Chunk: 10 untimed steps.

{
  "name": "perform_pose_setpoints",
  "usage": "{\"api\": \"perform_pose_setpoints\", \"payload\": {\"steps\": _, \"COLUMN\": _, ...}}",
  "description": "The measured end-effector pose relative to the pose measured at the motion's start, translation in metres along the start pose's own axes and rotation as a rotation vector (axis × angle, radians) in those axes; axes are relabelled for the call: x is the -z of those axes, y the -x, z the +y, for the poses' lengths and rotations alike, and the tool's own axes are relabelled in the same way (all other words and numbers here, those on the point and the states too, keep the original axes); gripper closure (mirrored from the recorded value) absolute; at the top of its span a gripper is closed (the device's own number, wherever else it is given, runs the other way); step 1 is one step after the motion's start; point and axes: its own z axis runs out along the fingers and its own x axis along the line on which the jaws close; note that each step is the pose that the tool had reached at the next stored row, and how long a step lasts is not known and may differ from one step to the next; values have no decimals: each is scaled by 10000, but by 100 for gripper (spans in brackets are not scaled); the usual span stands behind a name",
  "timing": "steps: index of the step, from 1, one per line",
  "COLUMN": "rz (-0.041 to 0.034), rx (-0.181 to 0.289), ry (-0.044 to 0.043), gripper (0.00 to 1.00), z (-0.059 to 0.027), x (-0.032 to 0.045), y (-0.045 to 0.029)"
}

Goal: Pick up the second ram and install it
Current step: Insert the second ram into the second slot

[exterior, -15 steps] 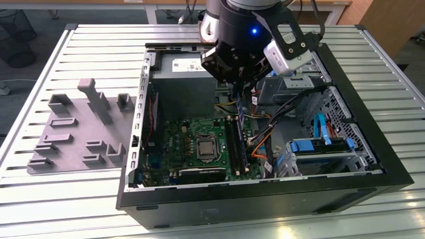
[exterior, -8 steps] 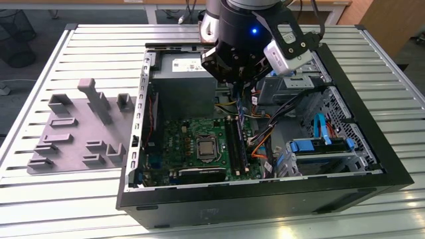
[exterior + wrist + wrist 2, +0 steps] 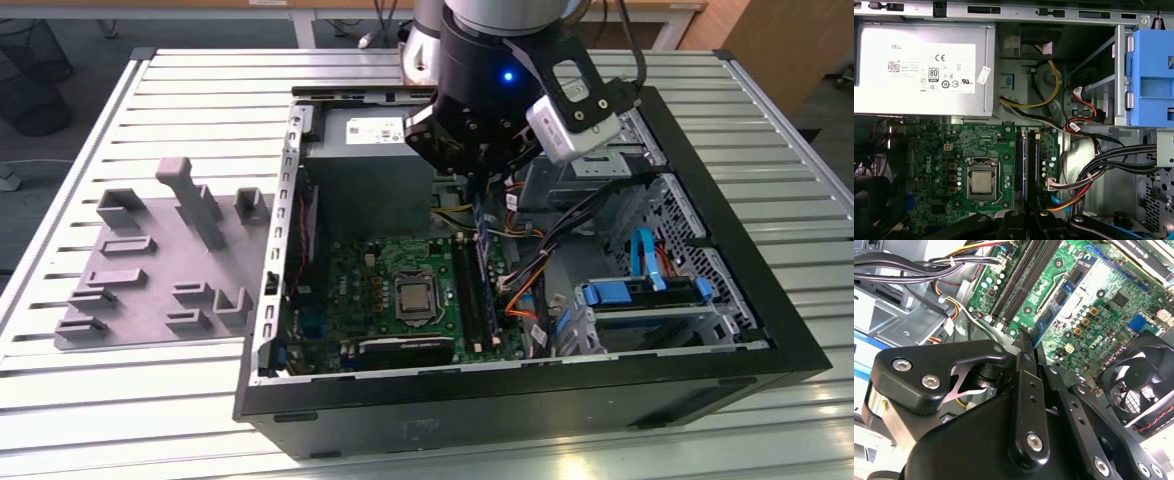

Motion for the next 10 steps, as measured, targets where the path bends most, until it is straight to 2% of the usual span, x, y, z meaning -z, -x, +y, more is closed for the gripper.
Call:
{"api": "perform_pose_setpoints", "payload": {"steps": 5, "rz": 0, "rx": 0, "ry": -1, "gripper": 86, "z": -1, "x": -46, "y": -1}}
{"api": "perform_pose_setpoints", "payload": {"steps": 10, "rz": 0, "rx": 0, "ry": 0, "gripper": 86, "z": 0, "x": -18, "y": -1}}
